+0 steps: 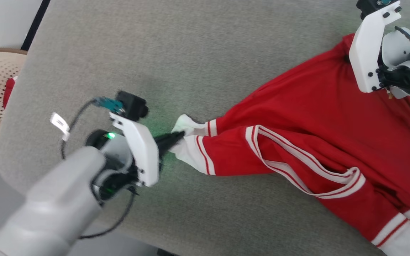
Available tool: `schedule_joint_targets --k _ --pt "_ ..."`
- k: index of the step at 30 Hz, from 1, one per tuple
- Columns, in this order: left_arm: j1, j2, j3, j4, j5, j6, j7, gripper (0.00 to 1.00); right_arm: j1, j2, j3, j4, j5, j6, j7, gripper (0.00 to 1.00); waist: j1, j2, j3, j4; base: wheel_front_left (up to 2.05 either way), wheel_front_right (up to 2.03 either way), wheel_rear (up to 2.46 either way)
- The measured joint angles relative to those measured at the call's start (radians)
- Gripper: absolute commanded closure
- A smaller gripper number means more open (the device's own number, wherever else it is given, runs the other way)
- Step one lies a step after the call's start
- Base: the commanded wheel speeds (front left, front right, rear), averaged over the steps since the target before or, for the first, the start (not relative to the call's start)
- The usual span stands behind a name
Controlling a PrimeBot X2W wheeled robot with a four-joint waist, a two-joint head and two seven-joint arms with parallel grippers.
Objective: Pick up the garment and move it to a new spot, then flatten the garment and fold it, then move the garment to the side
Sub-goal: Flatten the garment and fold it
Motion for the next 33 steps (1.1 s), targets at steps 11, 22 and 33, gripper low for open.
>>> schedule_joint_targets --k 11,22,33 --pt "-0.158 0.169 0.053 -0.047 0.023 0.04 0.108 1.0 -0.01 -0.103 0.028 -0.164 0.06 -0.002 -0.081 1.0 0.0001 0.0 -0.061 -0.118 0.0 0.0 0.0" --pt "-0.362 0.254 0.087 -0.091 0.057 0.107 0.252 1.0 -0.013 -0.153 -0.079 -0.291 0.075 -0.002 -0.16 1.0 0.0 0.0 -0.17 -0.247 0.0 0.0 0.0" --pt "-0.553 0.231 0.108 0.011 0.118 0.107 0.273 1.0 -0.046 -0.119 -0.221 -0.319 0.01 -0.002 -0.189 1.0 0.0 0.0 -0.271 -0.345 0.0 0.0 0.0"
